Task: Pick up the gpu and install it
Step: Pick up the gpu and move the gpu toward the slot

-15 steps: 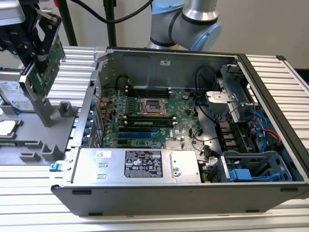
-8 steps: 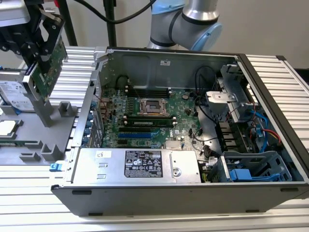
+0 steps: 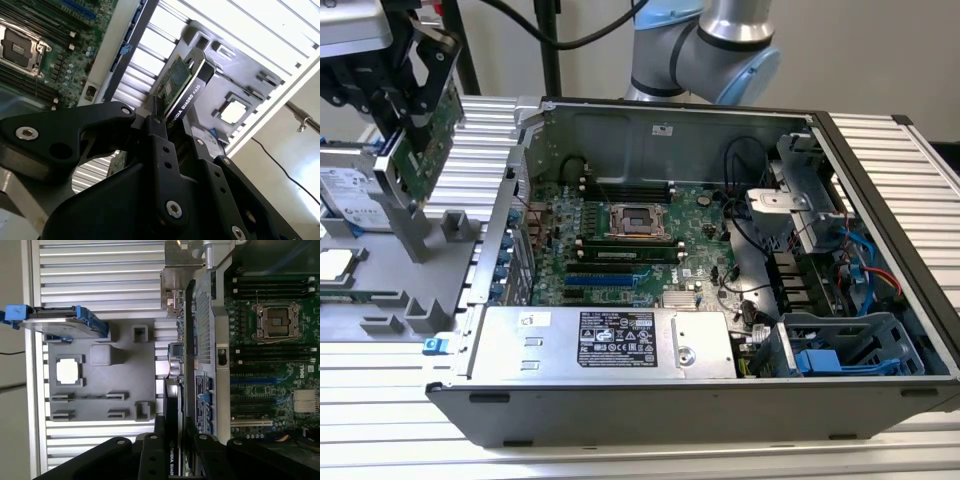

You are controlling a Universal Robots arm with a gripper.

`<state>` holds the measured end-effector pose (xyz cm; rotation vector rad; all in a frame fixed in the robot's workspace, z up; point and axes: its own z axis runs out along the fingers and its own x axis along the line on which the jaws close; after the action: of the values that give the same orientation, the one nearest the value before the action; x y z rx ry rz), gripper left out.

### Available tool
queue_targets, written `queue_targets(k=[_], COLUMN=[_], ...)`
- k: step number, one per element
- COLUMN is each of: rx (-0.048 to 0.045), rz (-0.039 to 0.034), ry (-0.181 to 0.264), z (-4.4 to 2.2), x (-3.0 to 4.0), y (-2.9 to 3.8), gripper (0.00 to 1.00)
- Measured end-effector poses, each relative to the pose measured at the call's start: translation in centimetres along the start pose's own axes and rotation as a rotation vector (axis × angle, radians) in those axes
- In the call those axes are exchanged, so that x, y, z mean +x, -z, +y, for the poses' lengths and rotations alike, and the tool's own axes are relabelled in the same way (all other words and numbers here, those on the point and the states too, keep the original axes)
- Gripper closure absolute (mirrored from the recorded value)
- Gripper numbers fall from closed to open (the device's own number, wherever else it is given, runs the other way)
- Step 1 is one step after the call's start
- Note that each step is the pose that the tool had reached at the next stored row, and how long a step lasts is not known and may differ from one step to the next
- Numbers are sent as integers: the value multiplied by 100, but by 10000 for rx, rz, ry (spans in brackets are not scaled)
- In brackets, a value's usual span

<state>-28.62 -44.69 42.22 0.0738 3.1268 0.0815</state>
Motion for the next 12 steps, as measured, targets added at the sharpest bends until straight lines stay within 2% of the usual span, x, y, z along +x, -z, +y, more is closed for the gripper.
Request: queue_targets(k=[12], rx=[0], rz=[0], ry=[0], z=[3], x=[-74], y=[-1], gripper=[100])
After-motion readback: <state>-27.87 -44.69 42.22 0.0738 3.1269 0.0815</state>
